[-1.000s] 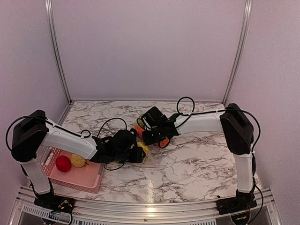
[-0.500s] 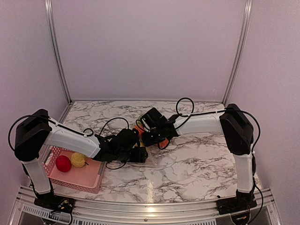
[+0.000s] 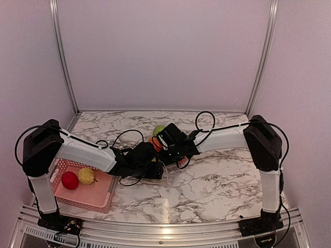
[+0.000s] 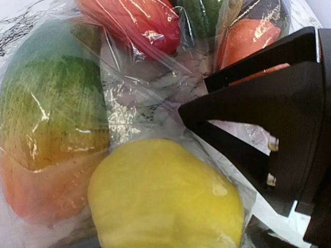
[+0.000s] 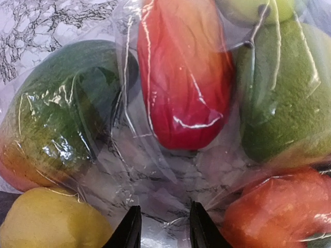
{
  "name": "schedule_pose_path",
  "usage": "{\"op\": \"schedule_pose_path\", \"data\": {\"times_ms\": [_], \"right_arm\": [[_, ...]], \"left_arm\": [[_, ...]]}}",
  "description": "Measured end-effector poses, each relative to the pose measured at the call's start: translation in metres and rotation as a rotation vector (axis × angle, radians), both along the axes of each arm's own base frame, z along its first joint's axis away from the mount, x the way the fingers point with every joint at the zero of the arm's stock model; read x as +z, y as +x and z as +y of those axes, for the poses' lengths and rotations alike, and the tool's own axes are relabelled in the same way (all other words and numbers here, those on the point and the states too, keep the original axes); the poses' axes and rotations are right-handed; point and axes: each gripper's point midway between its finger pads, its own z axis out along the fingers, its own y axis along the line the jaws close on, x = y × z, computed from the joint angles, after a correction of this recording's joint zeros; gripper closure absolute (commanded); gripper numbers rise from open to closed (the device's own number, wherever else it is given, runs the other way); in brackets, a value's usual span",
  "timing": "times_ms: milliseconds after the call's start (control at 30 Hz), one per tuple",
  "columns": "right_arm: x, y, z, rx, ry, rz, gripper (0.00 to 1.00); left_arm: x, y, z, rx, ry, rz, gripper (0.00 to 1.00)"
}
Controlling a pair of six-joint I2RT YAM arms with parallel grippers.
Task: Open the zip-top bag and remove the fake food
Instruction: Pick up the fake fruit from the zipper food storage bag.
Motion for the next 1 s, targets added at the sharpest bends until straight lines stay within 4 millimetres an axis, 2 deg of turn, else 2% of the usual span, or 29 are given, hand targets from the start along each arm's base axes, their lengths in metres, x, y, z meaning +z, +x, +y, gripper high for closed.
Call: {"op": "schedule_pose_path", "data": {"times_ms": [167,300,700,900,1000], "right_arm": [[-0.001,-0.006,0.0,0.026,0.007,0.01,0.67],[-0.001,-0.007,0.001,0.041,0.007,0.01,0.66],[0.001,-0.009,0.004,0.056,0.027,0.013,0.66],[0.002,-0.009,0.004,0.053,0.032,0.016,0.66],[0.001,-0.008,0.002,0.044,0.033,0.017,0.66]], "left_arm": [[0.001,0.005,0.003,0.014,0.021,-0.015,0.15],[0.003,0.007,0.005,0.017,0.047,-0.023,0.18],[-0.002,0.009,0.003,-0.011,0.09,-0.033,0.42],[0.0,0.008,0.005,-0.024,0.101,-0.037,0.46],[0.008,0.007,0.005,-0.03,0.087,-0.033,0.46]]}}
